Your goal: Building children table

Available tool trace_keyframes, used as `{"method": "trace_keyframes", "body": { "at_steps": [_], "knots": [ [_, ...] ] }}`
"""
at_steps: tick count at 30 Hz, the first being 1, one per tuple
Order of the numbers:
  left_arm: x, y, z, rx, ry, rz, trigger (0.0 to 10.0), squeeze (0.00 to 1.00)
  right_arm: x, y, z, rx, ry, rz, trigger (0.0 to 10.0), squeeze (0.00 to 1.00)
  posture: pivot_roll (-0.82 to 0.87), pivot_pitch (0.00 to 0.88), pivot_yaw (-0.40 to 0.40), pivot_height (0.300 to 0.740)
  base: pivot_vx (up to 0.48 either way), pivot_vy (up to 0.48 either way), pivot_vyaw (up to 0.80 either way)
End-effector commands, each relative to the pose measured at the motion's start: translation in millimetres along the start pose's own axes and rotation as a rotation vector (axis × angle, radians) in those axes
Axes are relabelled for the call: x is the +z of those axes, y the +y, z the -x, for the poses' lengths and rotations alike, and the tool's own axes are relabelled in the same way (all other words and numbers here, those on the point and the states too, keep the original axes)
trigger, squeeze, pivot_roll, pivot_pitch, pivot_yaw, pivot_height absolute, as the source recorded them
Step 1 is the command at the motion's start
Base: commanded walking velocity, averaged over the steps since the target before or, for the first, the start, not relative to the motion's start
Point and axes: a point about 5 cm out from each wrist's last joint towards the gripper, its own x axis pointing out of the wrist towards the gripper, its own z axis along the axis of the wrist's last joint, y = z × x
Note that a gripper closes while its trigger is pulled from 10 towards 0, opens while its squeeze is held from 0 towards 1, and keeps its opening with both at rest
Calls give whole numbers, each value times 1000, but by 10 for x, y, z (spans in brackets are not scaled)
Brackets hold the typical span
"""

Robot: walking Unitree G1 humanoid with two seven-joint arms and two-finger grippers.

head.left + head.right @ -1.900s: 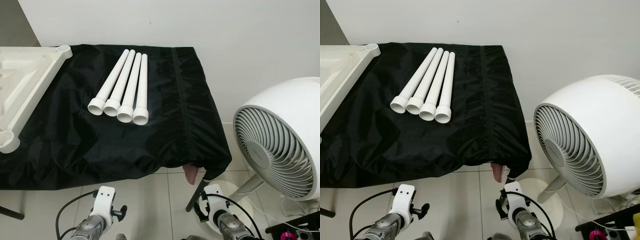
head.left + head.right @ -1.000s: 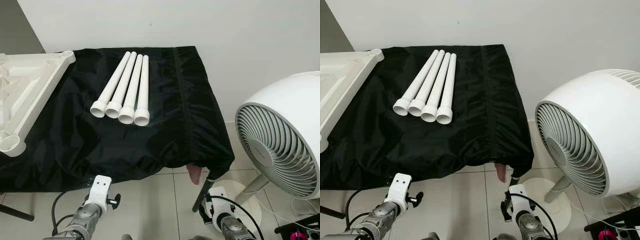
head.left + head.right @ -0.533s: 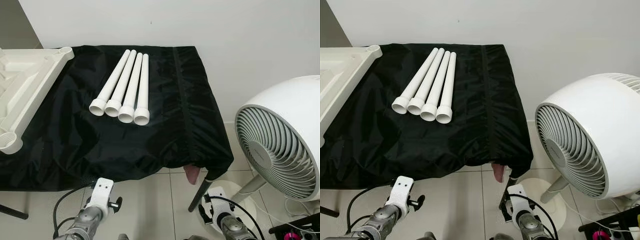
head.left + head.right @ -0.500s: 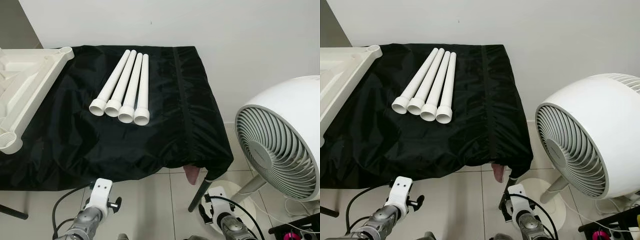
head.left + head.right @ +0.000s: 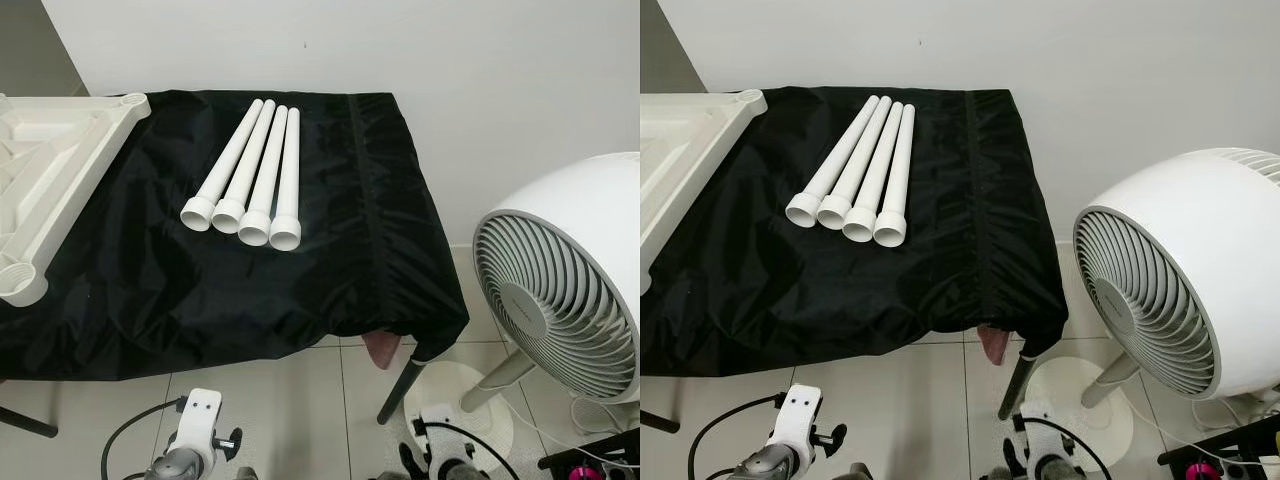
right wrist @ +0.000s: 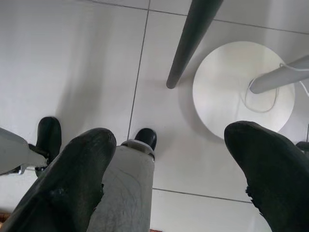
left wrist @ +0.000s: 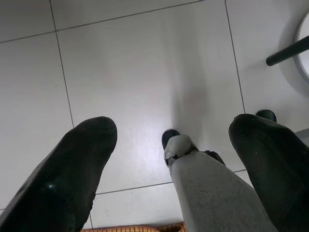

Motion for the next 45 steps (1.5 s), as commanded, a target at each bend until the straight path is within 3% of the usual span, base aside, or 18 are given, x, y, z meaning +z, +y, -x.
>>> {"method": "trace_keyframes", "body": {
  "at_steps": [1,14,18,32,45],
  "knots": [
    [-55,13,17,14,15,12,10000,0,-64,37,20,1,17,-35,10000,0,-56,0,62,740,0,0,0],
    [-34,7,10,5,11,11,10000,0,-55,77,12,25,23,-16,10000,0,-54,0,72,740,0,0,0],
    [-33,7,12,2,6,12,10000,0,-88,39,25,15,35,-10,10000,0,-40,40,52,740,0,0,0],
    [-179,154,94,40,39,17,10000,0,-147,68,44,41,61,19,10000,0,-30,82,29,740,0,0,0],
    [-126,99,62,25,29,14,10000,0,-51,80,8,49,30,23,10000,0,-29,51,37,740,0,0,0]
  ]
}}
